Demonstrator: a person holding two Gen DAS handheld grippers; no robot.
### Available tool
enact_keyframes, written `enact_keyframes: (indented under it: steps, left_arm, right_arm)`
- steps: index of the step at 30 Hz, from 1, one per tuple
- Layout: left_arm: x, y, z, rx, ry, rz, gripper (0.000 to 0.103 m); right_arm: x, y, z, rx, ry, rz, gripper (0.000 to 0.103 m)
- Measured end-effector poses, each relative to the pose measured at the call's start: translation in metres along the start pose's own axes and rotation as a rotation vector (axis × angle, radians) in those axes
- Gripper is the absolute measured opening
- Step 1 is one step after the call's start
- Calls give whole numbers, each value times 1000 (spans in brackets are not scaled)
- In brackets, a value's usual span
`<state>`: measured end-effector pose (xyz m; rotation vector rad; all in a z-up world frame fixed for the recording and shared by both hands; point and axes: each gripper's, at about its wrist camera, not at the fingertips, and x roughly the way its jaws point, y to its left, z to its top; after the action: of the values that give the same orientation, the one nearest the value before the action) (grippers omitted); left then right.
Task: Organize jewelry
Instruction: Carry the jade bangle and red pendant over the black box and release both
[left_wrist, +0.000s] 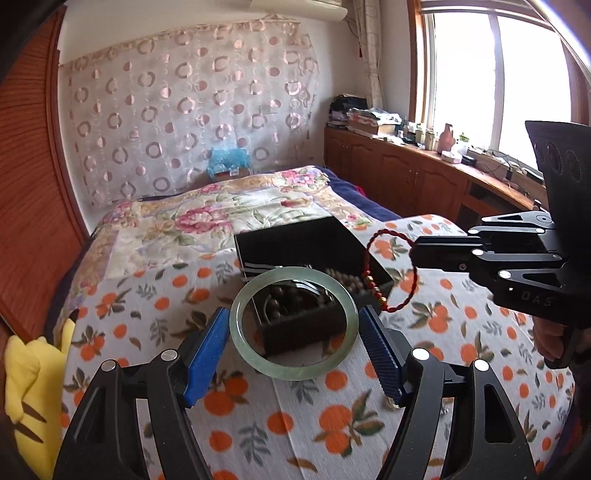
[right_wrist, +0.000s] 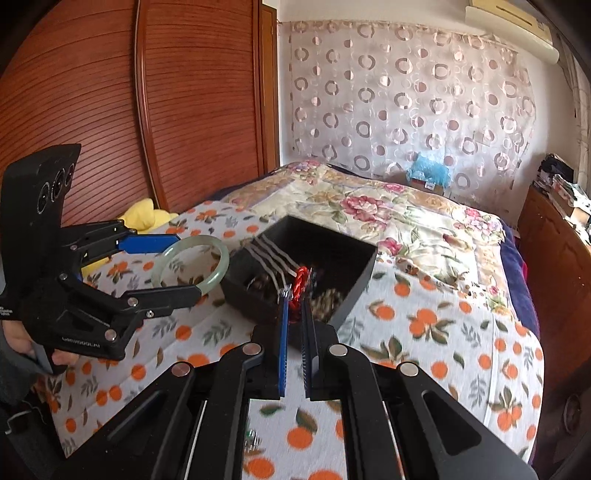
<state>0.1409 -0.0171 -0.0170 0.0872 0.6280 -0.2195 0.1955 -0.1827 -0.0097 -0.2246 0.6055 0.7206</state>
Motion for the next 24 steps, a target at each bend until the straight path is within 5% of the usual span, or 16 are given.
enact_keyframes:
  steps: [9, 12, 24]
  left_arm:
    - [22, 10, 20, 6, 2, 10, 69]
    - [28, 11, 26, 10, 7, 11, 69]
    - [69, 19, 48, 6, 62, -12, 69]
  right_arm:
    - [32, -13, 20, 29, 3, 33, 10]
    - [47, -21, 17, 34, 24, 20, 31]
    - [38, -44, 5, 89, 23, 7, 31]
